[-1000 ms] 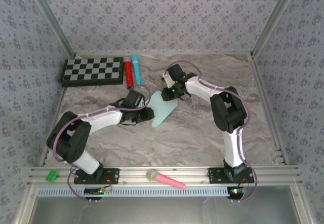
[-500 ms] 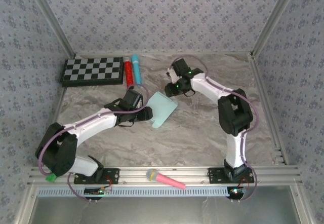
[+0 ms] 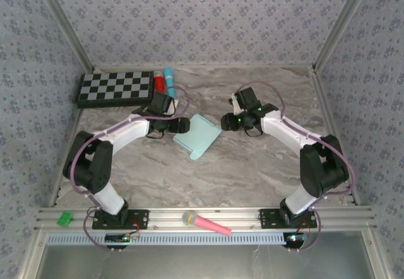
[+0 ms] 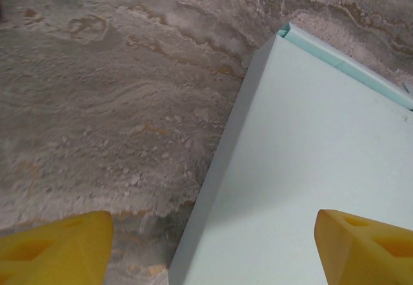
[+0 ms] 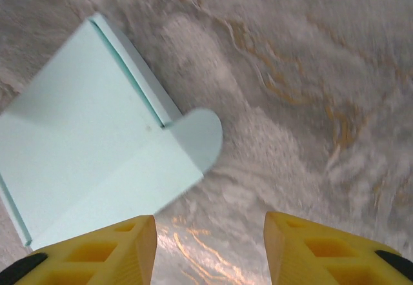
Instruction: Fold the paper box
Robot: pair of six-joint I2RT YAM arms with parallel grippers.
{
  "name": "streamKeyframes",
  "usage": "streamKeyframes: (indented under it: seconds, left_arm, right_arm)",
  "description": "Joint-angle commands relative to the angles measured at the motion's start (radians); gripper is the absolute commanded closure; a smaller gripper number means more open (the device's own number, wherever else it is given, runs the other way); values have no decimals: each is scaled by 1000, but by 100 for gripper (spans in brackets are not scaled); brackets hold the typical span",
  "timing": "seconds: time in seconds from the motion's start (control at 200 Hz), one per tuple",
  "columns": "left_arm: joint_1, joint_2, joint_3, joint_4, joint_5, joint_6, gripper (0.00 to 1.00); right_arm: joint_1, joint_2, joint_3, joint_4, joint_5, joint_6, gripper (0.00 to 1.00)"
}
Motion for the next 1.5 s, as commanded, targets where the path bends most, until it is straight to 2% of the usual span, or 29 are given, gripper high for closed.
streamKeyframes:
  seconds: [0.0, 0.11, 0.3, 0.5, 0.62, 0.805, 0.989, 1.139, 1.309, 1.499]
  left_arm:
    - [19, 45, 52, 39, 131, 78, 19]
    - [21, 79, 53, 63, 203, 68, 19]
    - [22, 118, 34, 83, 259, 33, 22]
    - [20, 88, -14, 109, 297, -23, 30]
    - [16, 45, -80, 179, 302, -75, 33]
    - [-2, -39, -162, 232, 267, -155, 34]
    - [-65, -100, -224, 280, 232, -228, 36]
    - [-79, -106, -232, 271, 196, -240, 39]
    - [-78, -120, -221, 216, 109, -221, 39]
    - [-64, -103, -198, 203, 100, -204, 41]
  right_arm:
    - [-2, -77, -79, 67, -9, 101, 51]
    - [13, -112, -158, 118, -21, 149, 51]
    - [32, -125, -239, 192, -30, 213, 51]
    - [38, -122, -258, 215, -34, 229, 50]
    - [35, -109, -262, 223, -48, 239, 50]
    - [35, -99, -292, 289, -93, 270, 50]
    - [35, -61, -320, 390, -160, 297, 50]
    - [43, -28, -336, 479, -215, 343, 49]
    - [47, -3, -343, 502, -191, 381, 46]
    - [47, 37, -338, 554, -219, 397, 45]
